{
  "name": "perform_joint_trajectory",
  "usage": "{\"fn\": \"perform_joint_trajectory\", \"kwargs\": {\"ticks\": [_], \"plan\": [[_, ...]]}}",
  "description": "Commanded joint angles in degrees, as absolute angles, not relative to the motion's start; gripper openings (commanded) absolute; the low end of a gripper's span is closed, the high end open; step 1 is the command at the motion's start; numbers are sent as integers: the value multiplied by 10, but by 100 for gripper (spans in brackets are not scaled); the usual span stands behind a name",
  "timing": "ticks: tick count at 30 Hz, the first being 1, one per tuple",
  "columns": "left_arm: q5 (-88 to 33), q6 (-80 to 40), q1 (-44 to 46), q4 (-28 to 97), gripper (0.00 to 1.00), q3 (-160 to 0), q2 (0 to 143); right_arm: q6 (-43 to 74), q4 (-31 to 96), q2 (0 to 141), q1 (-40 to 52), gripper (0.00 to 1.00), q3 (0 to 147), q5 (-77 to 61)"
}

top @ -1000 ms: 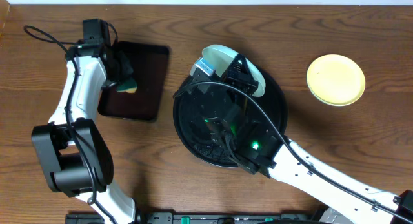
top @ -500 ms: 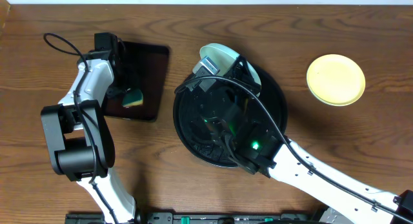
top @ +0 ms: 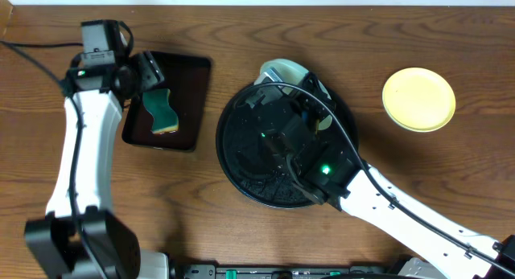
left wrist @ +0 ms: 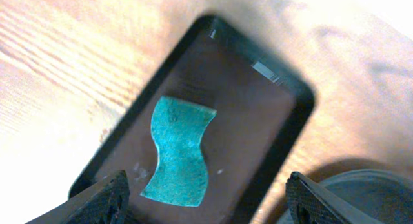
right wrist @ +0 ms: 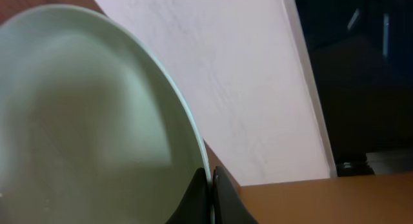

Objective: Clean dirty plates on tray and stack at the side
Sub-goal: 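Lift the pale green plate with the right gripper and stack it on the yellow plate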

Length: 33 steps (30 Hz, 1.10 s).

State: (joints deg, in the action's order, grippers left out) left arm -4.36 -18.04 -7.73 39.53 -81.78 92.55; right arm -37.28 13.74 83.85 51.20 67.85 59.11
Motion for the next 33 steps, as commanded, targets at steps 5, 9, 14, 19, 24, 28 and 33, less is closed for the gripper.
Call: {"fn": "perform_joint_trajectory", "kwargs": {"ticks": [5, 9, 14, 19, 24, 28, 33], "plan": [[-43, -178, -80, 400, 79, -823, 919, -205, 216, 833, 470, 1, 686, 471], [-43, -178, -80, 433, 79, -823, 919, -37, 245, 828, 396, 1, 686, 453], [-43, -178, -80, 456, 79, -823, 919, 70, 286, 822, 227, 1, 686, 212], [-43, -178, -80, 456, 79, -823, 919, 140, 312, 834, 8, 1, 685, 10], [-43, -178, -80, 456, 79, -823, 919, 144, 320, 865, -145, 1, 684, -50], [-43, -178, -80, 456, 79, -823, 919, 155, 305, 905, -203, 1, 684, -50], [-43, -178, -80, 456, 79, -823, 919, 197, 262, 971, -231, 1, 684, -27]]}}
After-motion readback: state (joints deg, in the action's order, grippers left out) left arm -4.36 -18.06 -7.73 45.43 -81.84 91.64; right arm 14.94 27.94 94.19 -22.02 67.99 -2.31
